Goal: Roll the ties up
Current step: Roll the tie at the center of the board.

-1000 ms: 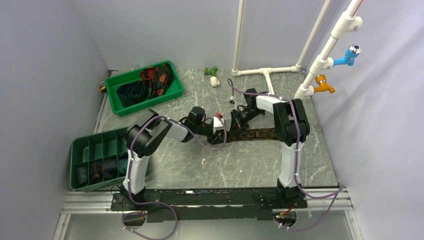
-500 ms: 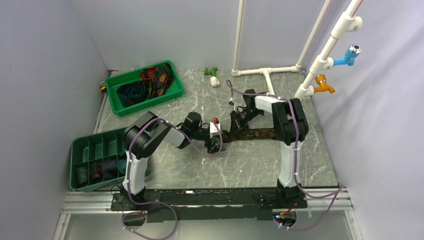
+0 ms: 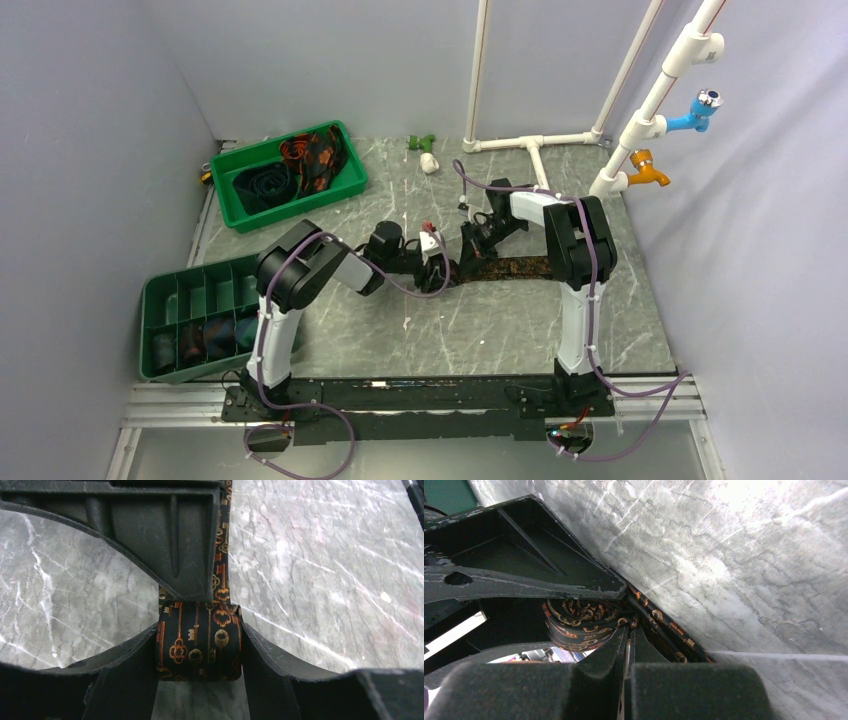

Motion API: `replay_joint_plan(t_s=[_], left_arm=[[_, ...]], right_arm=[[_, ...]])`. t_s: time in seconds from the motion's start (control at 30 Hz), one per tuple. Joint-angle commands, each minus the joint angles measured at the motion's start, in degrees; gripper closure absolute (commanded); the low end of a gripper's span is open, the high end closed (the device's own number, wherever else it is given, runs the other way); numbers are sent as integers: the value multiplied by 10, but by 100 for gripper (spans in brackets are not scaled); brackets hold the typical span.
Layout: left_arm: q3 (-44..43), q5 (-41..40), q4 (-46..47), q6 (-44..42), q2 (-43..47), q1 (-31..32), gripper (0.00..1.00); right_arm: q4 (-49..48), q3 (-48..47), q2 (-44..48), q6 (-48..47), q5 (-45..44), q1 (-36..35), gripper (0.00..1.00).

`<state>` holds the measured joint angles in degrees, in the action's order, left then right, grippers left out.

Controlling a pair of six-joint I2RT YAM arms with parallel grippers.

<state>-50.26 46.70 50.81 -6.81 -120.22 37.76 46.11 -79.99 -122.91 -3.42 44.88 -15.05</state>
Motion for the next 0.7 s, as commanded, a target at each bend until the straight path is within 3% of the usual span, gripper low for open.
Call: replay_joint_plan(t_s=[0.0, 0.13, 0.27, 0.4, 0.53, 0.67], left_arm=[[-30, -4, 23, 63, -39, 17, 40], [-41, -33, 18, 75, -67, 29, 44], [-39, -68, -7, 23, -82, 36, 51], [-46, -128, -149, -59, -51, 49, 66], [-57, -134, -330, -135, -10, 47, 79], [-80, -141, -486, -210, -6, 43, 84]], right_arm=[[-39, 20, -44, -32, -134, -8, 100], [-37, 17, -45, -29, -132, -9, 100], [-35, 18, -42, -28, -124, -9, 100], [-39, 23, -34, -23, -100, -10, 100], [-23, 16, -9, -25, -62, -9, 100], [20, -7, 25, -39, -37, 8, 86]])
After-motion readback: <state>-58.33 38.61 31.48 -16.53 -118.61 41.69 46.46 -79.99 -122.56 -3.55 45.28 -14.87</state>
